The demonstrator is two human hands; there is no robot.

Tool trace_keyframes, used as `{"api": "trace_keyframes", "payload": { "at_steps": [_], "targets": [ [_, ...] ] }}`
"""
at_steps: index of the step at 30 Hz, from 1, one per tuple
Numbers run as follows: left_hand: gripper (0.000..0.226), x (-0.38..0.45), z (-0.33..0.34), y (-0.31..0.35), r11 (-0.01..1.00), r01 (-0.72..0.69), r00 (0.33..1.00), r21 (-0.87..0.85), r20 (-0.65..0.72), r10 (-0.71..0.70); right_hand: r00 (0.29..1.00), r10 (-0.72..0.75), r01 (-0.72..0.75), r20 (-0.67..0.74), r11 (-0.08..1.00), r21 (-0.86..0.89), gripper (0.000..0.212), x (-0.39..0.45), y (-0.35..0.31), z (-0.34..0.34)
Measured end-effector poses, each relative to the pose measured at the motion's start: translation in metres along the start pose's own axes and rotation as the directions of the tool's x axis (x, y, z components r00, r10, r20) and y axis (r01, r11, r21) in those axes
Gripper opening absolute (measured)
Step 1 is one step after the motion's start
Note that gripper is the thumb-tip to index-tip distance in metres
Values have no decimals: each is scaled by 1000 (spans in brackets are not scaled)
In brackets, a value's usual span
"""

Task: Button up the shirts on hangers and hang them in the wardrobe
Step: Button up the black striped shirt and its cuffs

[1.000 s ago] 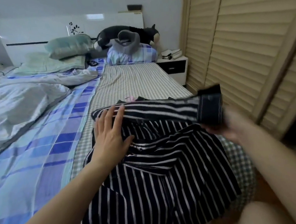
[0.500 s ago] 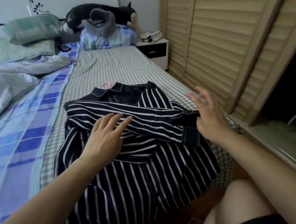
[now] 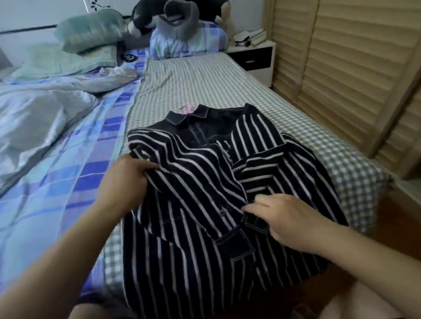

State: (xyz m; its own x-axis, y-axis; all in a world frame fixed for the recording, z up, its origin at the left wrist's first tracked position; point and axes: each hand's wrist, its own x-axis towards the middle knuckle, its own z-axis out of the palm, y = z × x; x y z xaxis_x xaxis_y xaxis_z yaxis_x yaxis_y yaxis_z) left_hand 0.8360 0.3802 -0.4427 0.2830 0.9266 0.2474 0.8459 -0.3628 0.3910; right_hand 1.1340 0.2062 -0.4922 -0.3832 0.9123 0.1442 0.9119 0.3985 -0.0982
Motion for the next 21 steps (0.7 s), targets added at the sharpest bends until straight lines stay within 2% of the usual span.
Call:
{"api": "trace_keyframes", "payload": {
  "at_steps": [1, 3, 5, 6, 9, 10, 11, 13, 15, 17, 21],
  "targets": [
    [61, -19, 10, -5, 998, 47, 996, -38, 74, -44, 997, 2, -4, 78, 1000, 23, 71, -1, -4, 5],
    [65, -58, 24, -5, 965, 203, 979, -164, 49, -198, 977, 73, -96, 199, 989, 109, 73, -3, -7, 5],
    [40, -94, 31, 13, 906, 286, 942, -313, -80, -325, 966, 148, -189, 212, 963, 191, 67, 0, -7, -3],
    [25, -108, 35, 28, 881, 283, 935, -380, -96, -341, 970, 180, -215, 162, 948, 234, 57, 4, -9, -8],
    [6, -127, 59, 65, 890, 165, 985, -426, 22, -172, 974, 221, -198, -45, 934, 297, 22, 30, -20, -5],
    [10, -127, 71, 72, 914, 129, 992, -385, 48, -120, 975, 215, -193, -54, 945, 265, 18, 41, -24, 3],
    [24, -123, 82, 76, 940, 93, 995, -328, 62, -77, 971, 233, -218, -46, 951, 220, 21, 48, -27, 12],
    [41, -110, 96, 76, 964, 105, 994, -243, 67, -92, 951, 307, -299, -35, 942, 150, 35, 57, -30, 31],
    [41, -98, 102, 74, 953, 194, 981, -232, 74, -181, 933, 356, -349, -53, 931, 104, 39, 60, -32, 42],
    [38, -97, 110, 72, 953, 216, 976, -214, 65, -206, 934, 342, -339, -101, 940, 38, 32, 60, -35, 46],
    [33, -113, 126, 67, 984, 87, 996, -153, 10, -87, 936, 310, -311, -165, 950, 22, 6, 64, -38, 43]
  ]
}}
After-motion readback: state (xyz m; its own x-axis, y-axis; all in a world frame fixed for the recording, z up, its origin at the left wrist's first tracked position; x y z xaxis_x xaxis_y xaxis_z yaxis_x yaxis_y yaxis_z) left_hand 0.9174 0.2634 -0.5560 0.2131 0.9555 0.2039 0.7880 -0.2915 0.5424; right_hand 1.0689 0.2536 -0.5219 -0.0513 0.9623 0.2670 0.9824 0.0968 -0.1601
